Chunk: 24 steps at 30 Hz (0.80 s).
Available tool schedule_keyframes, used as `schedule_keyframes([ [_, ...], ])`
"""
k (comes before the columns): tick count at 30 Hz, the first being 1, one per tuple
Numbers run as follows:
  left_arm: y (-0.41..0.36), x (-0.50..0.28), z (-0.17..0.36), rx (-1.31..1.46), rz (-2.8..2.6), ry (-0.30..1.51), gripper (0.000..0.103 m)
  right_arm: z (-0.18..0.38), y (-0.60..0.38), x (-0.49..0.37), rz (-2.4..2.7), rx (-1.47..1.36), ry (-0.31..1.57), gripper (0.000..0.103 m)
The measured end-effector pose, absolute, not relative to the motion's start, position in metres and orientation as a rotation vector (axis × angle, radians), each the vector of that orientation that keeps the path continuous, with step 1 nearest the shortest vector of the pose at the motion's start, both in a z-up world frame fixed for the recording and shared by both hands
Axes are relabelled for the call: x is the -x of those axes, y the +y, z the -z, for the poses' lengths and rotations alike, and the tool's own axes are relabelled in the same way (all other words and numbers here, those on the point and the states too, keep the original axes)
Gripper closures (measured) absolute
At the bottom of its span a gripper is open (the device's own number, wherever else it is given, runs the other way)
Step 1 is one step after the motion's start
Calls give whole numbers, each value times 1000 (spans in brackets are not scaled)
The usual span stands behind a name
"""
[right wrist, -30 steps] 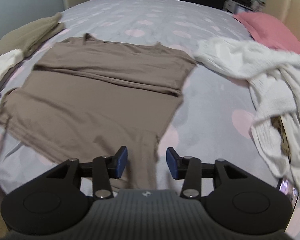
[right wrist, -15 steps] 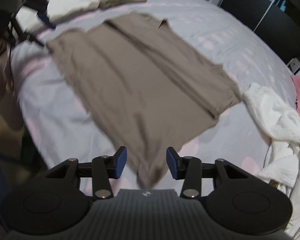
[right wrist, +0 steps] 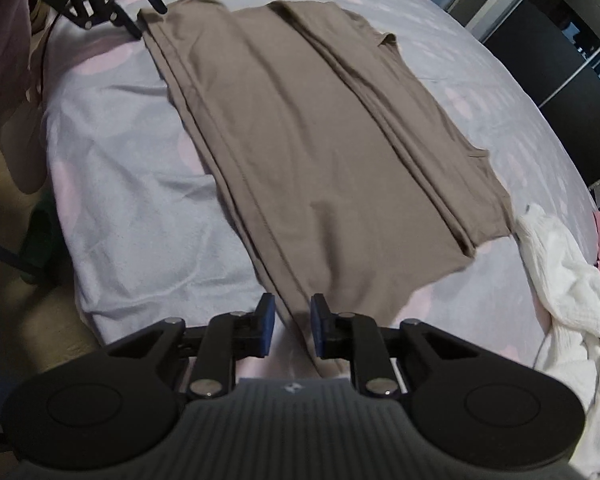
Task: Fold clothes
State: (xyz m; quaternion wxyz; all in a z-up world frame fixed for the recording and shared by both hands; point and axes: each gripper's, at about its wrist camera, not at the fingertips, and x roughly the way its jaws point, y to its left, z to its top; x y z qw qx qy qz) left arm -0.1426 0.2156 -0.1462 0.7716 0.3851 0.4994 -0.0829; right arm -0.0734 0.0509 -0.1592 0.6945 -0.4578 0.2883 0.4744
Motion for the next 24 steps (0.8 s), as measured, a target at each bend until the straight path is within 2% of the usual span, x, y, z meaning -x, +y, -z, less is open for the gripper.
schedule_keyframes([
  [1, 216, 142, 147, -827, 183, 1087, 89, 162, 53, 72, -1055, 1026, 649, 82],
  [2, 217, 141, 146, -818, 188, 1091, 97, 165, 54, 70, -1050, 1028, 656, 83],
  [3, 218, 141, 146, -809, 189, 1091, 101, 167, 55, 69, -1046, 1031, 662, 90],
  [5, 219, 143, 141, -798, 188, 1075, 103, 165, 55, 68, -1045, 1026, 667, 98],
  [6, 220, 144, 138, -791, 190, 1076, 103, 163, 54, 68, -1044, 1020, 671, 99],
  [16, 219, 152, 137, -842, 145, 1062, 102, 157, 50, 69, -1036, 990, 699, 101],
  [18, 219, 151, 140, -865, 143, 1069, 91, 158, 51, 70, -1036, 996, 701, 101],
  [21, 217, 149, 145, -903, 143, 1067, 86, 159, 51, 70, -1039, 999, 706, 100],
  [24, 216, 147, 152, -947, 134, 1071, 86, 160, 50, 70, -1035, 1004, 712, 99],
])
